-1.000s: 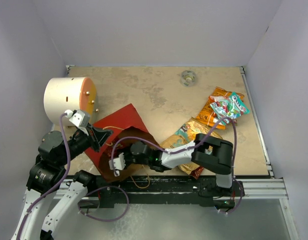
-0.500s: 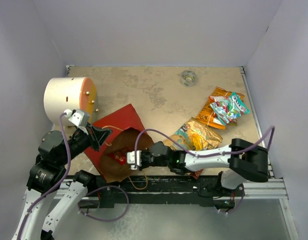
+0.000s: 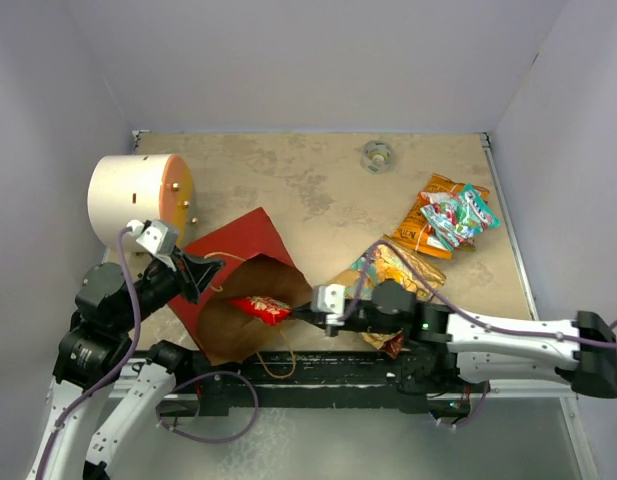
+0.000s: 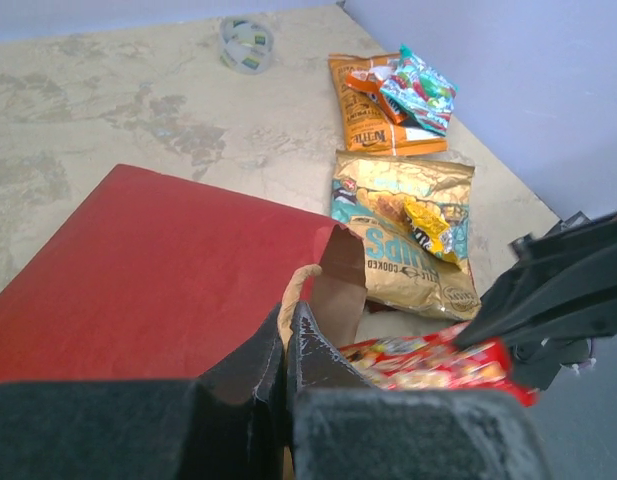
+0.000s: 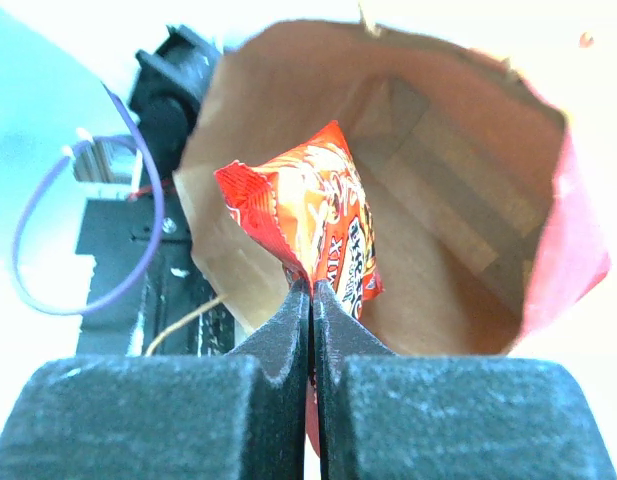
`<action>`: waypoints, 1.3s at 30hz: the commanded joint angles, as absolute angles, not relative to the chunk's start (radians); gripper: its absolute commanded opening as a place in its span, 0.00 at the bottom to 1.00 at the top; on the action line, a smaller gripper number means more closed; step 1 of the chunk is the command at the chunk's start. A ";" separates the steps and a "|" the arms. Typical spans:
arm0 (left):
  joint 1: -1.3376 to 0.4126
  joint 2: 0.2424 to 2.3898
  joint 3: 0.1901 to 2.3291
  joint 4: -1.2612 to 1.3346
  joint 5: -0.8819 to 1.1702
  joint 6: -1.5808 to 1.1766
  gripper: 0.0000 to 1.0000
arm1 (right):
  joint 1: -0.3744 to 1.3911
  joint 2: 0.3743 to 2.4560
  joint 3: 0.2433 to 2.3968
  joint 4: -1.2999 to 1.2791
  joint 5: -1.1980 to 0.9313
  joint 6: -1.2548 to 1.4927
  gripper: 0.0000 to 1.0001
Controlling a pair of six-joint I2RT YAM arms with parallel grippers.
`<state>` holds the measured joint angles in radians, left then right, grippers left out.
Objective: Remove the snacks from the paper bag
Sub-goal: Place the paper bag at the center of the board, then place the snack at the center of the board.
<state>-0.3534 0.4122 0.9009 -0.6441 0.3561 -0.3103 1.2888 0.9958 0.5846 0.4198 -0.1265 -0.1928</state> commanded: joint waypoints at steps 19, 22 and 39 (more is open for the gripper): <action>-0.348 0.388 1.002 -0.466 0.367 -0.241 0.00 | 1.285 0.709 0.904 0.363 0.164 0.091 0.00; -0.350 0.428 1.000 -0.414 0.374 -0.276 0.00 | 1.286 0.714 1.017 0.212 0.189 0.154 0.00; -0.348 0.876 1.215 -0.242 0.381 -0.606 0.00 | 1.267 0.965 1.221 -0.608 1.172 0.544 0.00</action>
<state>-0.3538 0.8150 1.1629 -0.4095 0.3634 -0.4644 1.2816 0.8558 1.1706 -0.1890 0.8898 0.2481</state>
